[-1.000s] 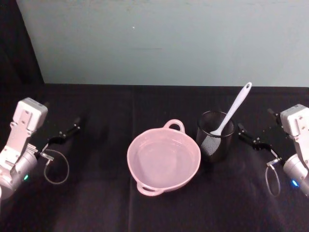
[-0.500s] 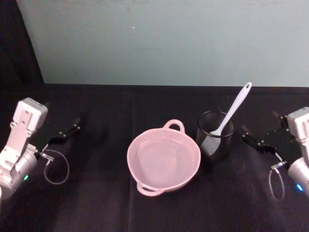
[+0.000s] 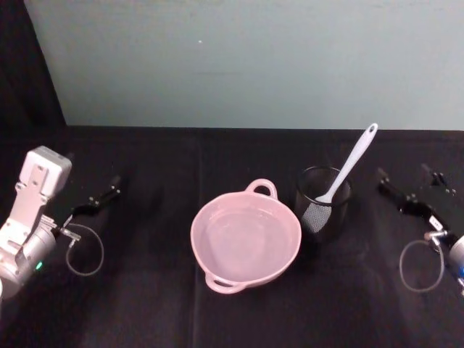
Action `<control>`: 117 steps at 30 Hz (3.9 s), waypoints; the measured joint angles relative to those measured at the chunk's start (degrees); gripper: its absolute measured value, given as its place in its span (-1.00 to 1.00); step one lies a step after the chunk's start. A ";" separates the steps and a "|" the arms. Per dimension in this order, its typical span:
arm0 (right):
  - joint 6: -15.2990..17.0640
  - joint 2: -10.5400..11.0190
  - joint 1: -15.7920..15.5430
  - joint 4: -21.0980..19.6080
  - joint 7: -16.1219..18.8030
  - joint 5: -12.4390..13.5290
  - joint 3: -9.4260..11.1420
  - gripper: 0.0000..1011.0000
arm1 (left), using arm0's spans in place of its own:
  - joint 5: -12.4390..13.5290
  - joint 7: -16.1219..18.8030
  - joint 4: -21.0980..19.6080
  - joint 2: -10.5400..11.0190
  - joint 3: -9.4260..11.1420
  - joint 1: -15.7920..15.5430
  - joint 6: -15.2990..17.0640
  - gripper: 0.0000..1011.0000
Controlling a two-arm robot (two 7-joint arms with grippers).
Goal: Use the one hand to pick up the spoon and stir the clear water in the bowl.
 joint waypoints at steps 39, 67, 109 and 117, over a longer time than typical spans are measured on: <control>12.01 -6.82 16.70 20.98 23.36 23.78 -2.79 0.51 | 0.00 0.00 0.00 0.00 0.00 0.00 0.00 0.99; 4.71 -0.66 15.61 12.71 18.06 13.25 -7.22 -0.77 | 0.00 0.00 0.00 0.00 0.00 0.00 0.00 0.99; 8.40 4.53 16.60 -4.27 13.76 2.37 -6.22 -0.77 | 0.00 0.00 0.00 0.00 0.00 0.00 0.00 0.99; 8.40 4.47 16.57 -4.28 13.80 2.29 -6.25 -0.77 | 0.00 0.00 0.00 0.00 0.00 0.00 0.00 0.99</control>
